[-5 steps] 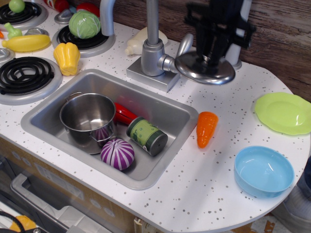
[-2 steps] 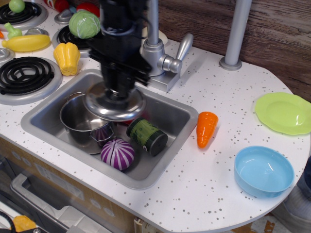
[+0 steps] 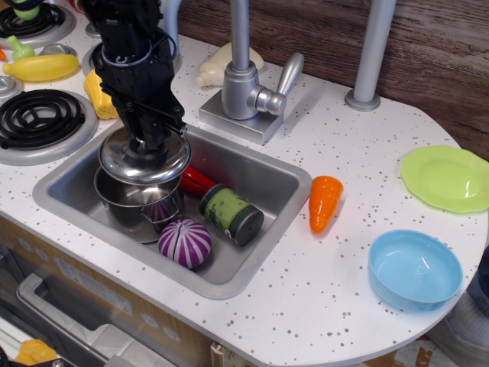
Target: Put lid on pot or pan
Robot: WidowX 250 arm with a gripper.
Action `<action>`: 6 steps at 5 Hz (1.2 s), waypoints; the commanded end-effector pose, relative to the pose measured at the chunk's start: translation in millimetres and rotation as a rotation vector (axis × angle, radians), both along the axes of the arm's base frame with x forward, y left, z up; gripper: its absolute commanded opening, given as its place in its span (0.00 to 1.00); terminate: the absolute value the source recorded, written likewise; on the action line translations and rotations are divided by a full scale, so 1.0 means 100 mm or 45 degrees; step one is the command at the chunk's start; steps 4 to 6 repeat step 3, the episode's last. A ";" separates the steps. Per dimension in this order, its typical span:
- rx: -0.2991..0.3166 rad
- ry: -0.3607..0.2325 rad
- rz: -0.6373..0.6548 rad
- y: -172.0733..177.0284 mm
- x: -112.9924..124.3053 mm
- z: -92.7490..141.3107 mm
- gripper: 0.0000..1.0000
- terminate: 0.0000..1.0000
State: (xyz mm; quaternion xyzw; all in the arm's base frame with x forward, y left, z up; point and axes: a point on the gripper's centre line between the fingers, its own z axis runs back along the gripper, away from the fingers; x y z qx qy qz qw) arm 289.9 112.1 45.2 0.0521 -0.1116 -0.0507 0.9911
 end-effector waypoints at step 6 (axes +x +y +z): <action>-0.002 -0.029 -0.056 0.14 -0.04 -0.21 1.00 1.00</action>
